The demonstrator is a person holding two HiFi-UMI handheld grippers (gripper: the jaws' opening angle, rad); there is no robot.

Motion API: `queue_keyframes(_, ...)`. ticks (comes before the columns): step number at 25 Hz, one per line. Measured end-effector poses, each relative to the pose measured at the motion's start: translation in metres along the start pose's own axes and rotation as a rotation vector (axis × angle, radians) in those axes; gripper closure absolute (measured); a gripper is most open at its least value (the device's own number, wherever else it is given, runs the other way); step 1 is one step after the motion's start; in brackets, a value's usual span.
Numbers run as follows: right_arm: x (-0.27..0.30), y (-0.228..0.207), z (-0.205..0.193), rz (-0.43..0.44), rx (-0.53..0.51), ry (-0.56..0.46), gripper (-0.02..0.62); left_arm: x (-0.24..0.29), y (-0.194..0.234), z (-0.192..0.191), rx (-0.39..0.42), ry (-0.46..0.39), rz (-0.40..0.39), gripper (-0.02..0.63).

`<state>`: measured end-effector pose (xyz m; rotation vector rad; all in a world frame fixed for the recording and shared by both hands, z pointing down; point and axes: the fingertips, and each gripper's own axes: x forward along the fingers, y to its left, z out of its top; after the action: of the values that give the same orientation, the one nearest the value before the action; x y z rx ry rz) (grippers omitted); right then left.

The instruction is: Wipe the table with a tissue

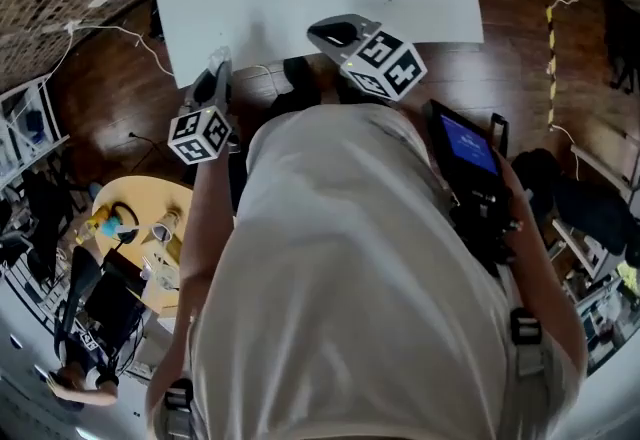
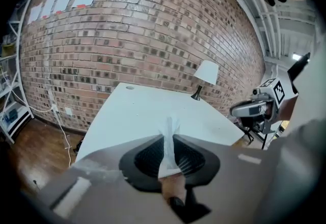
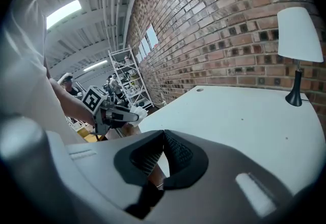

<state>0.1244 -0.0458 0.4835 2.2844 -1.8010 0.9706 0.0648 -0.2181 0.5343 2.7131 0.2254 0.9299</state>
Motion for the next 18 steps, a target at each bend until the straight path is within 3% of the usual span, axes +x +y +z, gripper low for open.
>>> queue_keyframes(6, 0.040, -0.010, 0.021, -0.077, 0.064, -0.002, 0.588, 0.013, 0.057, 0.006, 0.039, 0.065, -0.039, 0.549)
queue_keyframes(18, 0.084, -0.004, 0.034, -0.156, 0.128, 0.023, 0.588, 0.040, 0.131, -0.017, 0.010, 0.183, -0.042, 0.554)
